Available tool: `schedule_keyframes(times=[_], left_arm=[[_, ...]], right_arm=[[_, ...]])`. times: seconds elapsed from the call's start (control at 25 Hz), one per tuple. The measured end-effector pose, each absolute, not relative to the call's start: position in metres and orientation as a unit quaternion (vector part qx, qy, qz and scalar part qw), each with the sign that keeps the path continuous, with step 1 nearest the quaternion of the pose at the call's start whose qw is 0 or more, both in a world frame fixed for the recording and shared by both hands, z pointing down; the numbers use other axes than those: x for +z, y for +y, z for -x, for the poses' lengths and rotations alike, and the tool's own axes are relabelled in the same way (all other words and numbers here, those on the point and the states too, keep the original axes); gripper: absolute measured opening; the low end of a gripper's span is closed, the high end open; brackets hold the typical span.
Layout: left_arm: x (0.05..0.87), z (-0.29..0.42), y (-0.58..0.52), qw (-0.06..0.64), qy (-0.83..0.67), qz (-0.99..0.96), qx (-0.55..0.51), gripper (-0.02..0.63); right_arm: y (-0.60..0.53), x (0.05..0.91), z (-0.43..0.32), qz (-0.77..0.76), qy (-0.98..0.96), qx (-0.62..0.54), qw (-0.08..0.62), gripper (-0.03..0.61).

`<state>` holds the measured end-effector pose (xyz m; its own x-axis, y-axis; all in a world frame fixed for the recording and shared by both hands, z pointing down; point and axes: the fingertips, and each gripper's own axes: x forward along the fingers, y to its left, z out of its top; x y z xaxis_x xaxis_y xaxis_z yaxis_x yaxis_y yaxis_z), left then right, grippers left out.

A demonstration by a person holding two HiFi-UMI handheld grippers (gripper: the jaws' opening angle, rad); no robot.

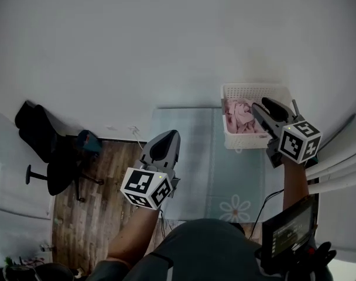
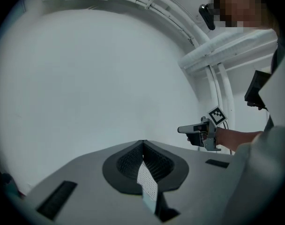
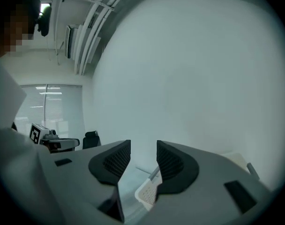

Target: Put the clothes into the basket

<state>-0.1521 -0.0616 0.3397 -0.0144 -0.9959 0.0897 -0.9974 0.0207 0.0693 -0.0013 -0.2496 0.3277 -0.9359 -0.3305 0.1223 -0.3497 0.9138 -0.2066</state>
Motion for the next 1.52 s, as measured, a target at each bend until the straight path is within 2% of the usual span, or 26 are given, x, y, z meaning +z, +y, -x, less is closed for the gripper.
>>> schedule_keyframes(times=[0.28,0.56,0.76,0.96,1.52], left_arm=[[0.332,0.146,-0.011,0.051,-0.678,-0.733,-0.011,0.009],[0.326,0.142,0.019,0.057,-0.656,-0.752,-0.033,0.009],[0.325,0.126,0.042,0.045,-0.643,-0.764,-0.031,0.009],[0.324,0.117,0.061,0.044,-0.635,-0.771,-0.032,0.009],[0.298,0.079,0.074,0.017,-0.659,-0.751,-0.030,0.009]], right_arm=[[-0.169,0.299,-0.010,-0.195,-0.979,0.063,0.016,0.176],[-0.114,0.282,-0.025,-0.238,-0.968,0.075,-0.008,0.158],[-0.075,0.280,-0.048,-0.273,-0.960,0.055,-0.006,0.092],[-0.051,0.281,-0.072,-0.308,-0.949,0.065,-0.010,0.043],[-0.030,0.273,-0.112,-0.301,-0.953,0.040,-0.016,0.012]])
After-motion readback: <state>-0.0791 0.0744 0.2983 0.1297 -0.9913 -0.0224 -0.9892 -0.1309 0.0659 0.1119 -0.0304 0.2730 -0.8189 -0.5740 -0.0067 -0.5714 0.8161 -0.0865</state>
